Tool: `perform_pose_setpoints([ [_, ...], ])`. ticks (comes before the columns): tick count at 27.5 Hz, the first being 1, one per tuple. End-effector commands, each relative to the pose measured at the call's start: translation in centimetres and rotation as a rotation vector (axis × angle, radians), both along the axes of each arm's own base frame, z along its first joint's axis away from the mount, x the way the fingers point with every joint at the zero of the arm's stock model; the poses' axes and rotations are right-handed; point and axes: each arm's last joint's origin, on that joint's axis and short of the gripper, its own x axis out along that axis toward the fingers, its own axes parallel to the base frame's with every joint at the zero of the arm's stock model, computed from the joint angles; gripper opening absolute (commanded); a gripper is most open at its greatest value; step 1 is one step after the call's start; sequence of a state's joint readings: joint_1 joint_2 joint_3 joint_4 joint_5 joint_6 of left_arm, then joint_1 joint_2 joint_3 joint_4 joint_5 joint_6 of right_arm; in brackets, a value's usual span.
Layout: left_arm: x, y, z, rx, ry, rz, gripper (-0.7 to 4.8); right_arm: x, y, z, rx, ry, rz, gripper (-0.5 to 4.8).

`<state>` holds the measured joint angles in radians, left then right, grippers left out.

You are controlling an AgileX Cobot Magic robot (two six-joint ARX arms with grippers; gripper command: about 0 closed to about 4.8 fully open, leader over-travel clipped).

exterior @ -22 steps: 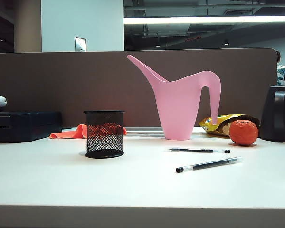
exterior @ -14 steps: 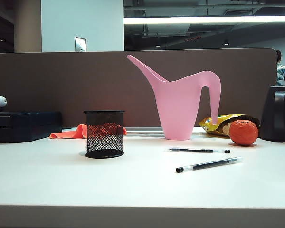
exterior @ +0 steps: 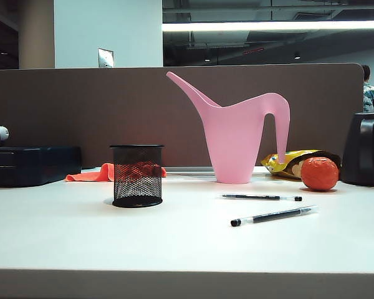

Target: Pick up a few water-based pens and put them in the pen basket.

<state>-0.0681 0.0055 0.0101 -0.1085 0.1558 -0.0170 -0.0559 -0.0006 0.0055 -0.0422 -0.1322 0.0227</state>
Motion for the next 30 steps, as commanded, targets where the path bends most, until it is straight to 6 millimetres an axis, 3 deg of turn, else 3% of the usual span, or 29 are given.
perform_pose_setpoints([
  [1, 0.0, 0.0, 0.2, 0.000, -0.014, -0.004, -0.04, 0.0, 0.0, 0.5, 0.039, -0.024, 0.004, -0.02],
  [4, 0.0, 0.0, 0.2, 0.000, -0.014, -0.004, -0.04, -0.3, 0.1, 1.7, 0.163, -0.044, 0.005, -0.03],
  [11, 0.0, 0.0, 0.2, 0.000, -0.014, -0.004, -0.04, -1.8, 0.3, 5.1, 0.169, 0.000, 0.067, -0.04],
  [17, 0.0, 0.0, 0.2, 0.000, -0.014, -0.004, -0.04, -2.3, 0.5, 6.0, 0.230, 0.055, 0.112, -0.04],
  [22, 0.0, 0.0, 0.2, 0.000, -0.014, -0.005, -0.04, -1.3, 0.7, 6.5, 0.346, 0.172, 0.194, -0.04],
  [30, 0.0, 0.0, 0.2, 0.000, -0.013, -0.004, -0.04, 1.6, 0.9, 8.4, 0.362, 0.335, 0.253, -0.01],
])
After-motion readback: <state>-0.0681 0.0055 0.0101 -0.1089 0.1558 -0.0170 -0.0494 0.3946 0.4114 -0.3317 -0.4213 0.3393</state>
